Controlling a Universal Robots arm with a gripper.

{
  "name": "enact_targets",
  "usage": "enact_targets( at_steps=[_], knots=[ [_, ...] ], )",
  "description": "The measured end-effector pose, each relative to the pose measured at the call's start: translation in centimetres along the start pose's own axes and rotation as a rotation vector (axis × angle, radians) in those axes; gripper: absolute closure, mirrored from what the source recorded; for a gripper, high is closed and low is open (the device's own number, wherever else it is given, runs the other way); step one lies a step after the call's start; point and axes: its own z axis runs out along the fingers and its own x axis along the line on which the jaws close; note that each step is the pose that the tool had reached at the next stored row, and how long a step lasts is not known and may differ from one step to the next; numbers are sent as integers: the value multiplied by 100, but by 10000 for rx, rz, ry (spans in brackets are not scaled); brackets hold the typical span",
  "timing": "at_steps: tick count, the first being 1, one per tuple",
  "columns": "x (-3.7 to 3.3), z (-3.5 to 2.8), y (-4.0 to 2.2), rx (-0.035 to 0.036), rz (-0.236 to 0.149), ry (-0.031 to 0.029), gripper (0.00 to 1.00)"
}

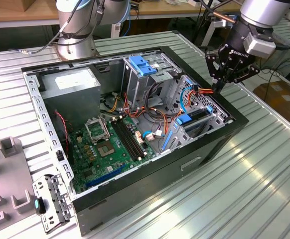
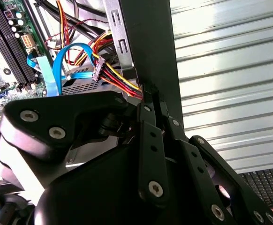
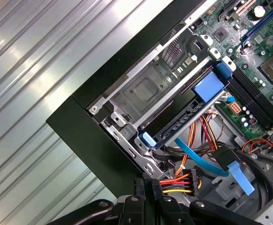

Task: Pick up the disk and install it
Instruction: 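Insert the first disk wire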

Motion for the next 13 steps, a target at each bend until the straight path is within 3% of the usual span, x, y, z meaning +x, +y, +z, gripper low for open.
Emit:
enact_targets(
  at_steps=[13],
  knots=[
    [-3,0,3,0,1,0,83]
  ],
)
